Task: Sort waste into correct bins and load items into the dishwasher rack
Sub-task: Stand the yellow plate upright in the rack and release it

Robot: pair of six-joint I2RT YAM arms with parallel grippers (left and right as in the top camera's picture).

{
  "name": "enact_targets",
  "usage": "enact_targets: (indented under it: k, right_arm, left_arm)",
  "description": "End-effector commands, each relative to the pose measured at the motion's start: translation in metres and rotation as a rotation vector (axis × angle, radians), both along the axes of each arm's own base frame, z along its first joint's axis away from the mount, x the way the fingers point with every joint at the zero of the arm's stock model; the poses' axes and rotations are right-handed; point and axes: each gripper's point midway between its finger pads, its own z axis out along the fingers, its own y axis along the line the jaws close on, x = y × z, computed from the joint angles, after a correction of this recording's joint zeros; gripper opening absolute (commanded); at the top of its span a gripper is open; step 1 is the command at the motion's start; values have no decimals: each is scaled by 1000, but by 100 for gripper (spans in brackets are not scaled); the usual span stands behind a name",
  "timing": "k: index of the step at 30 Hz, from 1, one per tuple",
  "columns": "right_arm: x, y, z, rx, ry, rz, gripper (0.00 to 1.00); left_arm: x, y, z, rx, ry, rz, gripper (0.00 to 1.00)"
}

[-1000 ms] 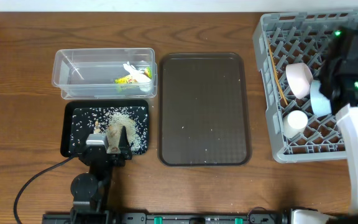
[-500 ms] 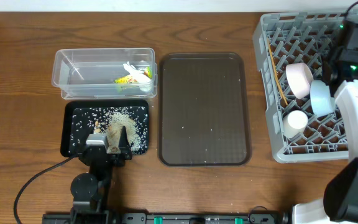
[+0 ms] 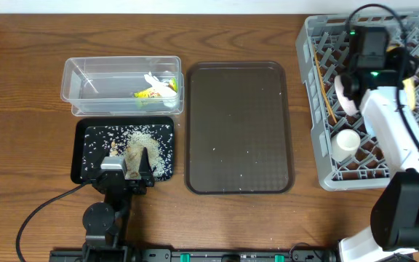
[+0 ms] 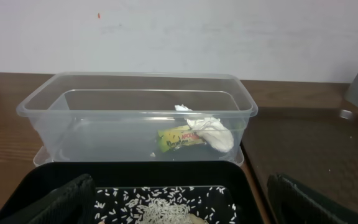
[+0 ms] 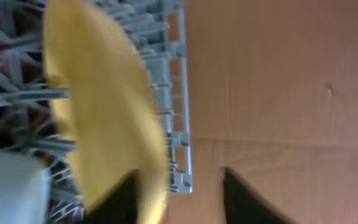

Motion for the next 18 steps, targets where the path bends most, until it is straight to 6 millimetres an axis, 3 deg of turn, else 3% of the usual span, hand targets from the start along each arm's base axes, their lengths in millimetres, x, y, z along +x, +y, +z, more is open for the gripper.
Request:
enact_targets:
  k: [1, 6, 10, 15, 18]
  right_arm:
    - [1, 24, -8, 42, -43, 2, 56]
    - [-10, 46, -18, 171, -142, -40, 66]
    - [-21, 77, -27, 409, -125, 30, 65]
    - [-45, 99, 1, 643, -231, 40, 67]
    - [-62, 125, 22, 827, -264, 116, 65]
  left_arm:
    - [0, -1, -15, 6, 35, -6, 90]
    - [0, -1, -15, 6, 35, -6, 90]
    - [0, -1, -15, 6, 35, -6, 90]
    - [0, -1, -15, 6, 35, -6, 91]
    - [0, -1, -15, 6, 35, -6, 90]
